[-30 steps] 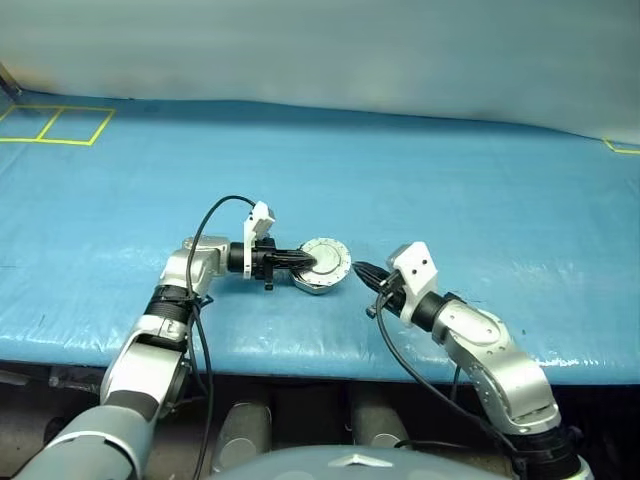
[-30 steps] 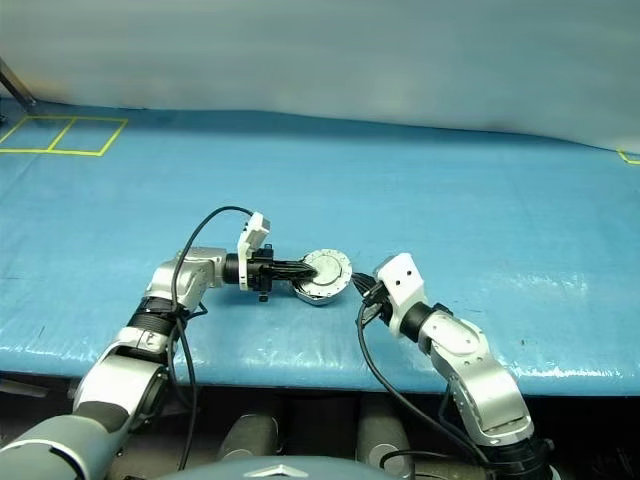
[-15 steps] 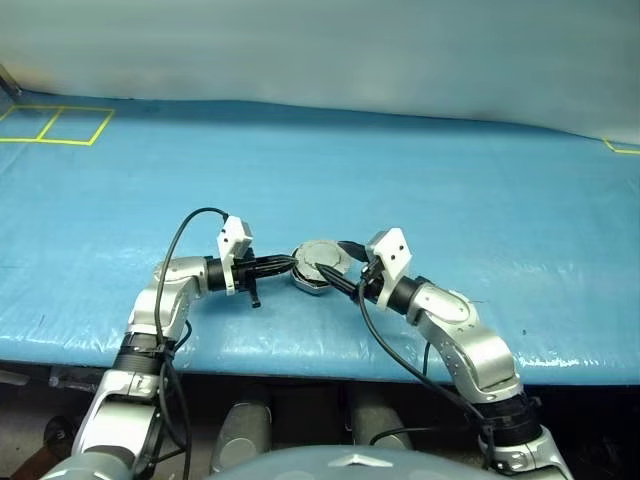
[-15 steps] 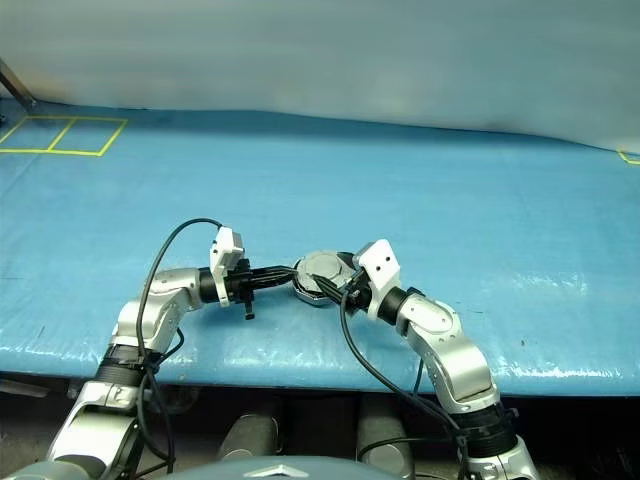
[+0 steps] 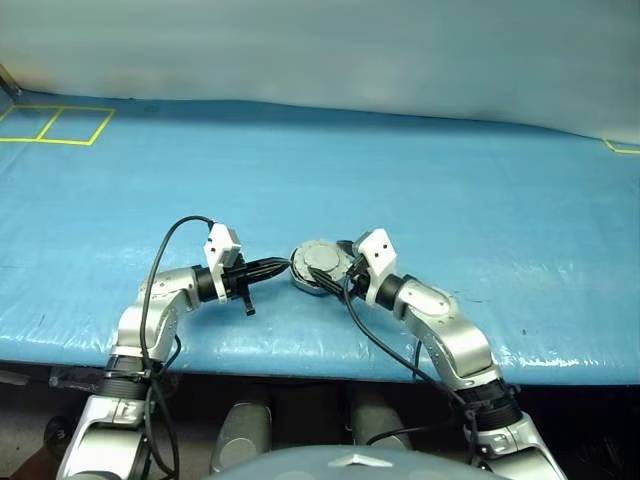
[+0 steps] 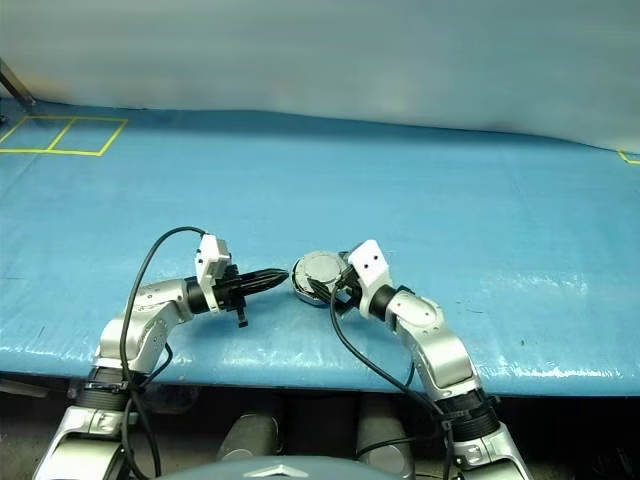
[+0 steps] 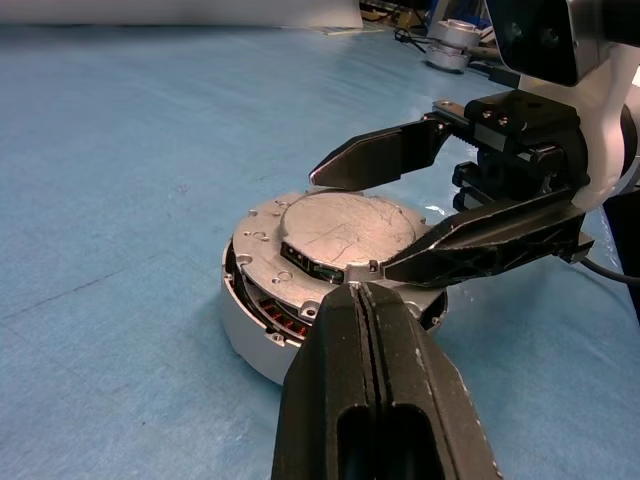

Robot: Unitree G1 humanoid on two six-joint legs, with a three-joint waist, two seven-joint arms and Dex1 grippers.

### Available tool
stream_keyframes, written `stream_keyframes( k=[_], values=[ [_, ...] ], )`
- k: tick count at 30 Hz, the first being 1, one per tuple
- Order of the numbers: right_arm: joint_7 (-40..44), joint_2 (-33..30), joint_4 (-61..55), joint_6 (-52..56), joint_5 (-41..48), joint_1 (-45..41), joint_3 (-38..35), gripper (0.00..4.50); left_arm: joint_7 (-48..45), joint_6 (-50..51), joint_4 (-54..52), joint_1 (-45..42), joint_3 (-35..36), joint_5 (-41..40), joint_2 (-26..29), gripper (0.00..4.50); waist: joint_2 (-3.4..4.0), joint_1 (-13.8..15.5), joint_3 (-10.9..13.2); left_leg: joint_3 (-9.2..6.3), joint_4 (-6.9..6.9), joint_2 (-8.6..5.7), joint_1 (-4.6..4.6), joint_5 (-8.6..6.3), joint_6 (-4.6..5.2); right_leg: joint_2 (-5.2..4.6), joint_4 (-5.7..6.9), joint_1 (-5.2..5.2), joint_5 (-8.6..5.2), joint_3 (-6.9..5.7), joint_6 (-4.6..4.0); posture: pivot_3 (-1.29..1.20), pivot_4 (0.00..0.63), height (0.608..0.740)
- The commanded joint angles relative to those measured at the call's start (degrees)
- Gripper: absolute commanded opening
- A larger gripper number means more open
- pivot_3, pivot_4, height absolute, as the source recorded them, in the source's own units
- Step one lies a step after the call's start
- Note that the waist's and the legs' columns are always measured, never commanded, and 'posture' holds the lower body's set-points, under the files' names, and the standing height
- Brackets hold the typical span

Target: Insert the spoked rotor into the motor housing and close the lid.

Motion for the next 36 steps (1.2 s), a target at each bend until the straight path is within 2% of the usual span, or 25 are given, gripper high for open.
stream_keyframes(
  k=[1, 6, 9, 12, 20, 36],
  values=[
    [0.99, 0.15, -2.20, -0.37, 0.33, -0.28, 0.54, 4.49, 0.86, -0.23, -2.25, 0.52, 1.50, -1.49, 0.87, 0.00, 0.00, -0.03, 0.00, 0.00, 0.00, 0.00, 0.00, 0.00, 0.00, 0.00, 0.00, 0.00, 0.00, 0.00, 0.00, 0.00, 0.150, 0.740],
    [-0.29, 0.70, -0.21, 0.34, -0.75, -0.95, 0.53, 4.49, 1.72, -0.26, -2.39, 1.45, 1.18, -1.72, 1.04, 0.00, 0.00, -0.04, 0.00, 0.00, -0.01, 0.00, 0.00, 0.00, 0.00, 0.00, -0.01, -0.01, 0.00, 0.00, -0.01, 0.00, 0.150, 0.740],
    [-0.18, 0.79, -0.34, 0.56, -0.69, -1.19, 0.89, 3.91, 2.49, -0.54, -2.37, 2.18, 1.26, -1.68, 0.83, 0.00, 0.00, -0.03, 0.00, 0.00, -0.01, 0.00, -0.01, 0.00, 0.00, 0.00, 0.00, -0.02, 0.00, 0.00, -0.01, 0.00, 0.150, 0.740],
    [0.08, 0.51, -1.08, 0.85, -0.71, -1.23, 1.16, 3.00, 3.00, -0.36, -2.44, 2.94, 1.36, -1.90, 0.86, 0.00, 0.00, -0.05, 0.00, 0.01, -0.01, 0.00, 0.00, 0.00, 0.00, 0.00, 0.00, -0.02, 0.00, 0.00, -0.01, 0.00, 0.150, 0.740],
    [-2.67, 1.30, -4.68, 7.15, -0.71, -3.14, 0.83, 2.99, 4.75, -0.81, -1.87, 4.53, 1.70, -1.69, 0.82, 0.00, 0.01, -0.04, 0.00, 0.01, -0.02, 0.00, -0.02, 0.00, 0.00, 0.00, 0.01, -0.06, -0.01, 0.00, -0.01, 0.00, 0.150, 0.740],
    [-5.82, 2.80, -8.57, 13.96, -2.89, -3.07, 4.66, 2.99, 6.45, -0.64, -1.58, 5.17, 1.30, -1.56, 0.53, 0.00, 0.01, -0.09, 0.00, 0.01, -0.06, 0.01, -0.08, 0.00, 0.00, 0.00, 0.01, -0.15, -0.02, 0.00, -0.03, 0.00, 0.150, 0.740]
  ],
)
